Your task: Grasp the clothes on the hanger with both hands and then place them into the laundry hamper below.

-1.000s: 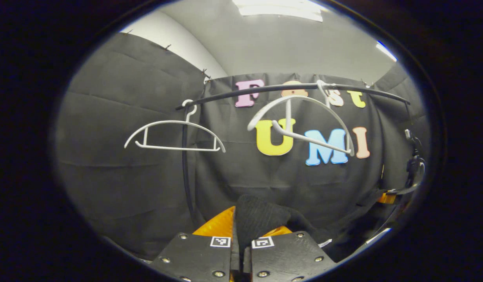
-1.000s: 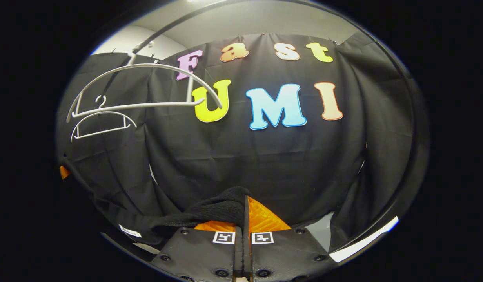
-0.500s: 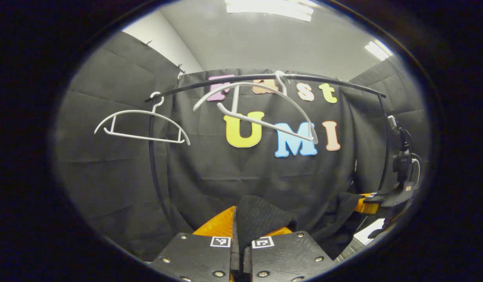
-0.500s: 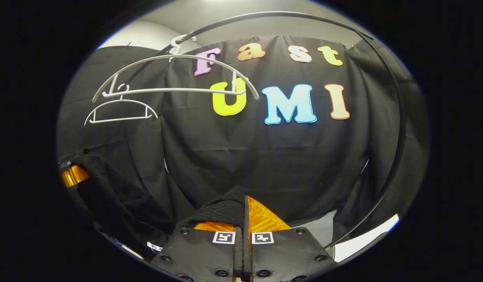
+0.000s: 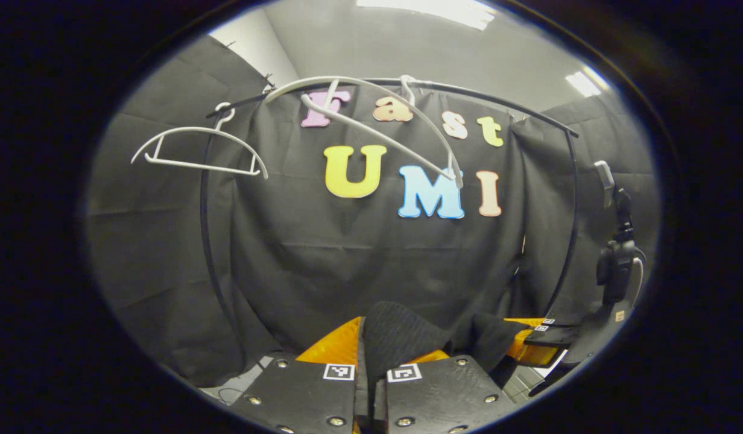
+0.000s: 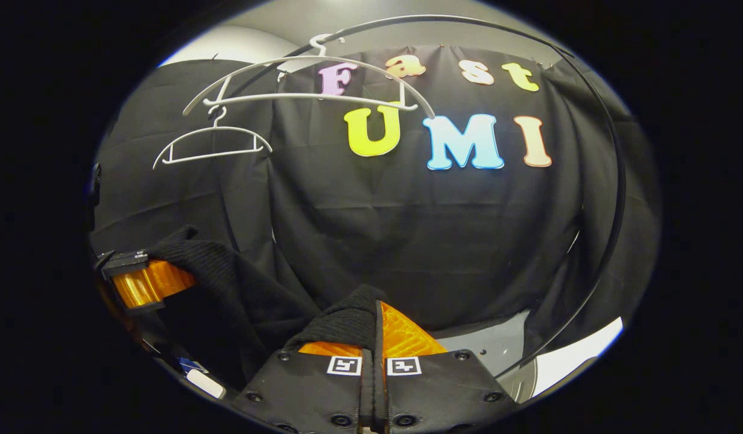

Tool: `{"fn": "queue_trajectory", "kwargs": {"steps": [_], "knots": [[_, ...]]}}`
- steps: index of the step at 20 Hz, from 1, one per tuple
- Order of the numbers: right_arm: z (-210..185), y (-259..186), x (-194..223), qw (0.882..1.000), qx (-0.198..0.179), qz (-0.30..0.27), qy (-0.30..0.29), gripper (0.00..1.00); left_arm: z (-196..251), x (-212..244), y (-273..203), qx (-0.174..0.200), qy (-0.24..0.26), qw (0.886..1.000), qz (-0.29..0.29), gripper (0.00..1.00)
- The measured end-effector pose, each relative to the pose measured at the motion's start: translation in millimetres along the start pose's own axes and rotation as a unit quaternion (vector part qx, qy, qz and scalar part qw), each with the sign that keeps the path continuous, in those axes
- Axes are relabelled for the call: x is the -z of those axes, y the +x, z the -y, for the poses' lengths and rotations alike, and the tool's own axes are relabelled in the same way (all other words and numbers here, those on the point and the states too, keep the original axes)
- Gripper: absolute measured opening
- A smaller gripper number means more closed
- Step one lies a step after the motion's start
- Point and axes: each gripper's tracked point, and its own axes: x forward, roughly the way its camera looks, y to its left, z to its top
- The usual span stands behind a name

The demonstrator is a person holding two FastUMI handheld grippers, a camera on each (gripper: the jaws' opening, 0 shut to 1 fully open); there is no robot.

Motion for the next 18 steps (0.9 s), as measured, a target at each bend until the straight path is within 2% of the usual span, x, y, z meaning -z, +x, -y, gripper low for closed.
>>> {"fn": "queue_trajectory", "kwargs": {"steps": [10,16,18], "knots": [[1.5,24.6,119.9,0.996,0.022,-0.092,0.002,0.02,-9.1,129.7,51.2,-0.009,-0.002,0.994,-0.113,0.06],[12.3,27.1,177.3,0.986,0.038,-0.16,0.002,0.02,-11.4,204.1,59.6,-0.018,0.005,0.982,-0.188,0.06],[12.0,26.1,192.1,0.982,0.039,-0.185,0.004,0.06,-14.8,227.5,54.5,-0.021,0.004,0.976,-0.218,0.06]]}}
